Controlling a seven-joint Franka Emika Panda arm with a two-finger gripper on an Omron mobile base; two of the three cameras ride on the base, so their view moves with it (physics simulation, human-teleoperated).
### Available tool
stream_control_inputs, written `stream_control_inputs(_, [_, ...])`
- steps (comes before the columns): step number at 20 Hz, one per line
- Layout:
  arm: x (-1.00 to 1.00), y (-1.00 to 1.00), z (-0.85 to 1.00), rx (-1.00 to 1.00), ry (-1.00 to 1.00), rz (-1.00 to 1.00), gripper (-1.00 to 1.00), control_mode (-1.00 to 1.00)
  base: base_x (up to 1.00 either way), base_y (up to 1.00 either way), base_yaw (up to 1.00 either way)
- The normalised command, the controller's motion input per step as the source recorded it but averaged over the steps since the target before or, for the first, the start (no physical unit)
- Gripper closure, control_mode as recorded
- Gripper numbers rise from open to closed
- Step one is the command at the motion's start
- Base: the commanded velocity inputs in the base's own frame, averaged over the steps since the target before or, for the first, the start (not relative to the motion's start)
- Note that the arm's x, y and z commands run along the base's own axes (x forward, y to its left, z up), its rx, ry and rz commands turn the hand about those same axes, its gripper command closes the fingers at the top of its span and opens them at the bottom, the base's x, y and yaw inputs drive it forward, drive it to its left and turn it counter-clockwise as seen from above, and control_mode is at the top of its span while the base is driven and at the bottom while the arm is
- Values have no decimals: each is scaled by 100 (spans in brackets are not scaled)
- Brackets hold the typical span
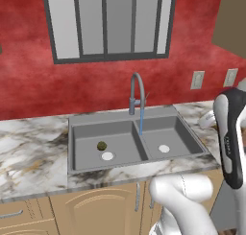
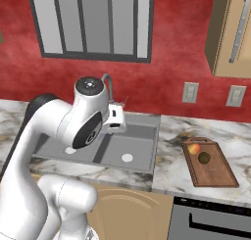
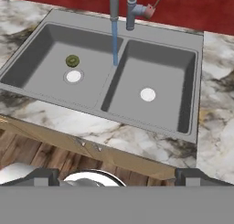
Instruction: Pick the kiwi, mango, kiwi from the sink and place them on the cutting board to airdry. Then turn off the sink faucet.
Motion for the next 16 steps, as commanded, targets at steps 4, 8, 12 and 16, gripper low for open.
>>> stream_control_inputs(4, [-6,63,1,0,0,-1,-100,-100,0,0,0])
stream_control_inputs(8, [-14,59,0,0,-1,-4,-100,-100,0,0,0])
stream_control_inputs(12, [-36,34,0,1,-9,-1,-100,-100,0,0,0])
stream_control_inputs(16, [-15,42,0,2,-6,0,-100,-100,0,0,0])
